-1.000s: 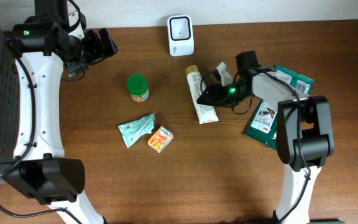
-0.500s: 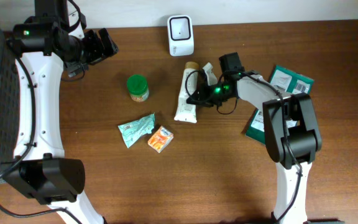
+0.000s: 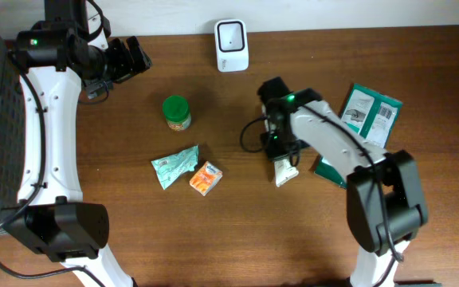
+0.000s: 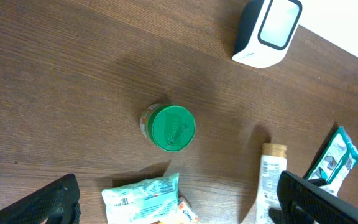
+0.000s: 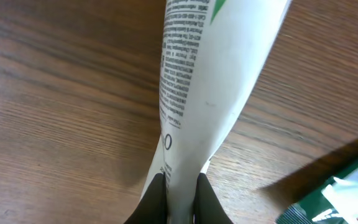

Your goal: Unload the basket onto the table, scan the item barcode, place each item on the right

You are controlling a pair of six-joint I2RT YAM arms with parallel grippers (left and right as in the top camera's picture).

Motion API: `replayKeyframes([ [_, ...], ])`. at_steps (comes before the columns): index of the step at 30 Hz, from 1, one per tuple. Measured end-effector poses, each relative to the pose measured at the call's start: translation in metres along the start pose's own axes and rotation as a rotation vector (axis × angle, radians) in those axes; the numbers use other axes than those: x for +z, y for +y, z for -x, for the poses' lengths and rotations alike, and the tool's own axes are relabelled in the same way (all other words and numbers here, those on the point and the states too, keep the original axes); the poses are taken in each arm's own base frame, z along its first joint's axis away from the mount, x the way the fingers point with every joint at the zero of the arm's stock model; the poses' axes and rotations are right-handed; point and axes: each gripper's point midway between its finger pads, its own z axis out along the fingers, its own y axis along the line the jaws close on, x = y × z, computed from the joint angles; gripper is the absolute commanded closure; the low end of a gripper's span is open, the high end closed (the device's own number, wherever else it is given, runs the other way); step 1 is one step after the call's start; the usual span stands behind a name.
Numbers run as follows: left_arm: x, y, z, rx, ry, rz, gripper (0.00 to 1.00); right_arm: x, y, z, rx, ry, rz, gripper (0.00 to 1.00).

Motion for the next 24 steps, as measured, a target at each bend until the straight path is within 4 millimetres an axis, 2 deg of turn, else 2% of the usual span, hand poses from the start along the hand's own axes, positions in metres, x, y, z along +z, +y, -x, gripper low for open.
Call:
replayKeyframes([
  [1,0.0,0.0,0.0,0.0,0.0,0.0,0.01,0.004,0.005,-0.001,-0.02,0.009,-0.019,0.93],
  [3,0.0,0.0,0.0,0.0,0.0,0.0,0.01,0.012,0.01,-0.004,-0.025,0.032,-0.021,0.79],
  [7,0.0,0.0,0.0,0.0,0.0,0.0,0.01,0.029,0.019,-0.008,0.033,0.097,0.065,0.83],
  [9,0.0,0.0,0.0,0.0,0.0,0.0,0.01,0.029,0.021,-0.008,0.051,0.1,0.081,0.96],
  [13,0.0,0.0,0.0,0.0,0.0,0.0,0.01,0.022,0.024,-0.005,0.067,0.112,0.119,0.96],
  [15,0.0,0.0,0.0,0.0,0.0,0.0,0.01,0.014,0.035,0.003,0.027,0.093,0.192,0.96],
  [18,0.0,0.0,0.0,0.0,0.0,0.0,0.01,-0.017,0.066,0.026,-0.08,-0.003,0.385,0.96],
  [20,0.0,0.0,0.0,0.0,0.0,0.0,0.01,-0.074,0.088,0.043,-0.138,-0.13,0.592,0.96],
  [21,0.0,0.0,0.0,0.0,0.0,0.0,0.01,-0.089,0.09,0.046,-0.145,-0.159,0.64,0.96],
  [23,0.0,0.0,0.0,0.0,0.0,0.0,0.01,-0.145,0.083,0.055,-0.153,-0.283,0.788,0.96],
  [24,0.0,0.0,0.0,0.0,0.0,0.0,0.01,-0.165,0.076,0.056,-0.151,-0.33,0.834,0.96],
])
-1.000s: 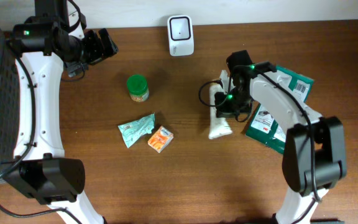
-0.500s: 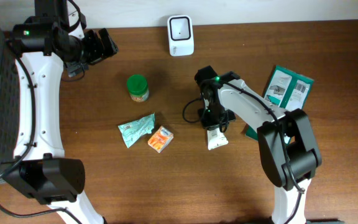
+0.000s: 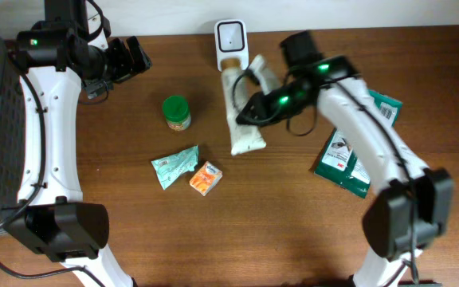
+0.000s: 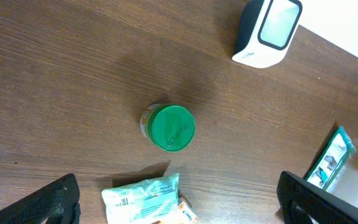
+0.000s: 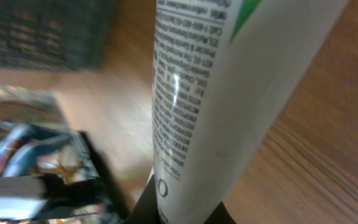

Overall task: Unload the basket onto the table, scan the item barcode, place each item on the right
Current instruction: 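Hold the white tube up to the white scanner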

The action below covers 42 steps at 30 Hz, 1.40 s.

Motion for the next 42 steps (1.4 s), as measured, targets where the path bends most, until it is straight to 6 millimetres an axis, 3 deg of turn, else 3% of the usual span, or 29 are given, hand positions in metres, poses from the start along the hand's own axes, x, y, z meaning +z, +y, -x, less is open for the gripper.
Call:
replayKeyframes([
  [3,0.0,0.0,0.0,0.0,0.0,0.0,0.01,-0.038,0.02,0.009,-0.019,-0.089,0.079,0.96],
  [7,0.0,0.0,0.0,0.0,0.0,0.0,0.01,-0.062,0.047,0.009,-0.058,-0.139,0.097,0.96],
  [10,0.0,0.0,0.0,0.0,0.001,0.0,0.01,-0.075,0.044,0.021,-0.061,-0.162,-0.093,0.96],
  [14,0.0,0.0,0.0,0.0,0.0,0.0,0.01,-0.096,0.054,0.077,-0.242,-0.309,-0.449,0.96],
  [15,0.0,0.0,0.0,0.0,0.0,0.0,0.01,-0.095,0.046,0.096,-0.295,-0.355,-0.548,0.96],
  [17,0.0,0.0,0.0,0.0,0.0,0.0,0.01,-0.083,0.011,0.127,-0.363,-0.382,-0.758,0.96],
  [19,0.0,0.0,0.0,0.0,0.0,0.0,0.01,-0.067,-0.037,0.16,-0.436,-0.4,-0.99,0.96],
  [21,0.0,0.0,0.0,0.0,0.0,0.0,0.01,-0.032,-0.107,0.173,-0.522,-0.289,-1.222,0.96],
  [24,0.0,0.0,0.0,0.0,0.0,0.0,0.01,-0.012,-0.16,0.183,-0.621,-0.202,-1.436,0.96],
  [27,0.0,0.0,0.0,0.0,0.0,0.0,0.01,0.009,-0.198,0.169,-0.676,-0.042,-1.534,0.96],
  [30,0.0,0.0,0.0,0.0,0.0,0.0,0.01,0.016,-0.212,0.161,-0.701,0.033,-1.561,0.96],
  [38,0.0,0.0,0.0,0.0,0.0,0.0,0.01,0.013,-0.206,0.169,-0.701,-0.009,-1.591,0.96],
  [42,0.0,0.0,0.0,0.0,0.0,0.001,0.01,0.034,-0.198,0.151,-0.684,0.033,-1.478,0.96],
])
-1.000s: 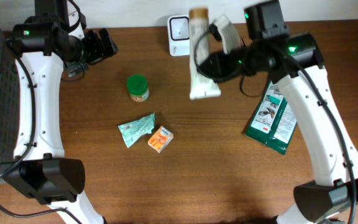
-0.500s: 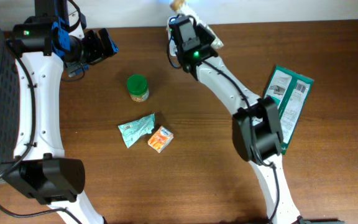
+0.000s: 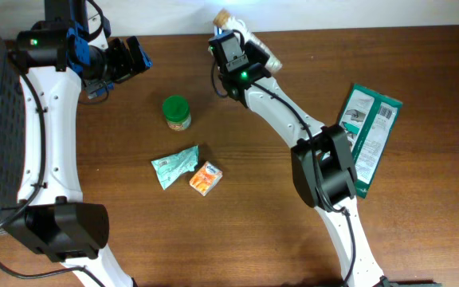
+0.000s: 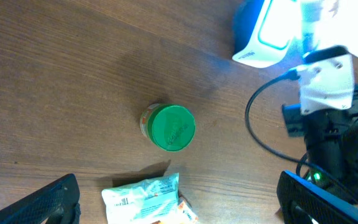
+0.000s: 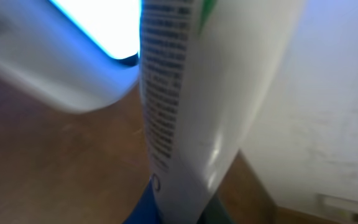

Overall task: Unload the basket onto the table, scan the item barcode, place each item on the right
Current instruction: 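Hold the white tube up to the white scanner, then place the white tube onto the green packet at right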

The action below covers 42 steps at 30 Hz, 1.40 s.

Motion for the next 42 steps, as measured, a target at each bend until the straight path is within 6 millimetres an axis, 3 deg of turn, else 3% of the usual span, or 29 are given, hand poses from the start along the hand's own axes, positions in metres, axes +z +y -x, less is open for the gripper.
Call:
replayKeyframes([
  [1,0.0,0.0,0.0,0.0,0.001,-0.001,0.01,-0.009,0.004,0.001,0.015,-0.012,0.061,0.96],
  [3,0.0,0.0,0.0,0.0,0.001,-0.001,0.01,-0.036,-0.009,0.007,0.097,-0.055,0.153,0.96],
  [6,0.0,0.0,0.0,0.0,0.001,-0.001,0.01,-0.11,-0.068,0.017,0.332,-0.174,0.293,0.96],
  [8,0.0,0.0,0.0,0.0,0.001,-0.001,0.01,-0.158,-0.102,0.002,0.493,-0.207,0.428,0.96],
  [10,0.0,0.0,0.0,0.0,0.0,-0.001,0.01,-0.194,-0.134,-0.03,0.677,-0.176,0.549,0.96],
  [11,0.0,0.0,0.0,0.0,0.0,-0.001,0.01,-0.206,-0.14,-0.069,0.788,-0.062,0.637,0.96],
  [13,0.0,0.0,0.0,0.0,0.001,-0.001,0.01,-0.203,-0.139,-0.108,0.892,0.082,0.691,0.96],
  [15,0.0,0.0,0.0,0.0,0.0,-0.001,0.01,-0.193,-0.122,-0.148,0.945,0.267,0.734,0.96],
  [22,0.0,0.0,0.0,0.0,0.0,-0.001,0.01,-0.103,-0.03,-0.246,1.002,0.598,0.724,0.96],
  [24,0.0,0.0,0.0,0.0,0.002,-0.001,0.01,-0.079,-0.014,-0.271,1.029,0.611,0.681,0.96],
  [27,0.0,0.0,0.0,0.0,0.0,-0.001,0.01,-0.064,-0.001,-0.308,1.047,0.66,0.635,0.88],
  [29,0.0,0.0,0.0,0.0,0.0,-0.001,0.01,-0.061,-0.003,-0.319,1.036,0.668,0.621,0.82],
  [32,0.0,0.0,0.0,0.0,0.0,-0.001,0.01,-0.06,-0.005,-0.321,1.004,0.656,0.621,0.65],
  [37,0.0,0.0,0.0,0.0,0.0,-0.001,0.01,-0.071,0.001,-0.326,0.974,0.703,0.654,0.59],
  [39,0.0,0.0,0.0,0.0,0.0,-0.001,0.01,-0.081,-0.004,-0.319,0.975,0.709,0.701,0.59],
  [42,0.0,0.0,0.0,0.0,0.001,-0.001,0.01,-0.096,-0.038,-0.287,0.978,0.612,0.765,0.58],
])
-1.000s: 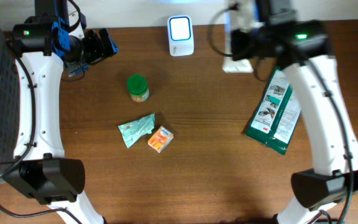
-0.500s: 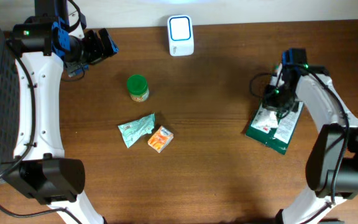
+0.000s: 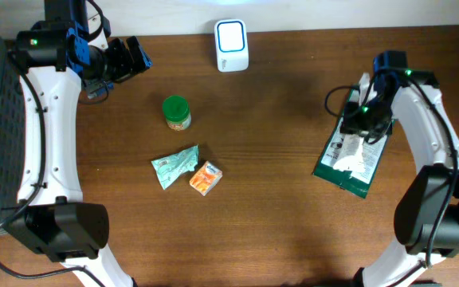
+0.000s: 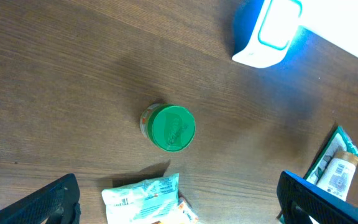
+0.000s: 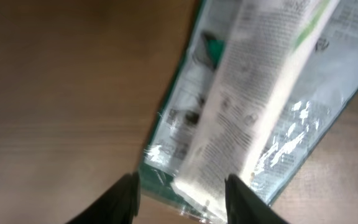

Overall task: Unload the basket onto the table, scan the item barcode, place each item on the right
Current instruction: 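Place the white tube onto the green packet at right, then reach the right gripper to the orange Kleenex sachet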

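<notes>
The white tube [image 3: 347, 150] lies along the green foil packet [image 3: 369, 171] at the table's right side; its printed side [image 5: 260, 93] is blurred in the right wrist view. My right gripper [image 3: 365, 119] hovers just over it, open [image 5: 182, 193], with the fingers either side of the tube's lower end and apart from it. At the back edge the white scanner [image 3: 232, 45] stands glowing blue [image 4: 267, 31]. My left gripper [image 3: 126, 57] stays high at the back left, open and empty [image 4: 179, 208].
A green-lidded jar [image 3: 176, 112] stands left of centre. In front of it lie a teal pouch [image 3: 174, 166] and a small orange packet [image 3: 205, 178]. A grey basket runs along the left edge.
My right gripper was shut on the tube up at the scanner; now it is at the right over the green packet, open, with the tube lying on the packet. The left arm is unchanged.
My right gripper was shut on the tube on the table beside the green packet. Then it held the tube lifted in front of the scanner, then right against it with blue light showing. Now the tube rests on the packet, let go.
</notes>
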You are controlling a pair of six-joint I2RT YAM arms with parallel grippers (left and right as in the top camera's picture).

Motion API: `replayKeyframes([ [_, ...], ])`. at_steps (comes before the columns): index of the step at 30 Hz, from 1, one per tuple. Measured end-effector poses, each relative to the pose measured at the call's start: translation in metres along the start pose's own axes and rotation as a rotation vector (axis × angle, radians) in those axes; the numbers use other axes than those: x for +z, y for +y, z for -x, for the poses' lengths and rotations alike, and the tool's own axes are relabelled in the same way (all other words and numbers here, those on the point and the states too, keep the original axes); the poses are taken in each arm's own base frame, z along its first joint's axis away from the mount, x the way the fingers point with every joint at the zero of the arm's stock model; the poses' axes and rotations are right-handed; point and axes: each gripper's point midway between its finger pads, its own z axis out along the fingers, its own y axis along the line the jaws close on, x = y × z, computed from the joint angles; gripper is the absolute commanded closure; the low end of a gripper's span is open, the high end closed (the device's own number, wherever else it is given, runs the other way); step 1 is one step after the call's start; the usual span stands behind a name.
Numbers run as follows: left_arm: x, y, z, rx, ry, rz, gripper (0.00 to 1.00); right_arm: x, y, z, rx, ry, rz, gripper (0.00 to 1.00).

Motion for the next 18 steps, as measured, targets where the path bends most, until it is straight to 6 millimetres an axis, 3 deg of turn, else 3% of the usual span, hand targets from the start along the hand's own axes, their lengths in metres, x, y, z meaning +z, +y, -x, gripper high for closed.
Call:
replayKeyframes([
  [2,0.0,0.0,0.0,0.0,0.001,0.001,0.01,-0.015,0.005,0.002,-0.015,-0.005,0.013,0.58],
  [3,0.0,0.0,0.0,0.0,-0.001,0.0,0.01,-0.047,0.015,0.009,-0.042,-0.045,0.034,0.57],
  [5,0.0,0.0,0.0,0.0,-0.001,0.0,0.01,-0.063,0.026,0.009,-0.084,-0.062,0.041,0.57],
  [10,0.0,0.0,0.0,0.0,0.0,0.0,0.01,-0.061,0.078,-0.001,-0.228,-0.048,0.084,0.48],
  [12,0.0,0.0,0.0,0.0,-0.001,0.0,0.01,-0.057,0.112,-0.012,-0.315,-0.03,0.112,0.44],
  [16,0.0,0.0,0.0,0.0,-0.001,0.0,0.01,-0.052,0.178,-0.043,-0.476,0.005,0.186,0.45],
  [18,0.0,0.0,0.0,0.0,-0.001,0.0,0.01,-0.046,0.201,-0.056,-0.525,0.035,0.227,0.45],
])
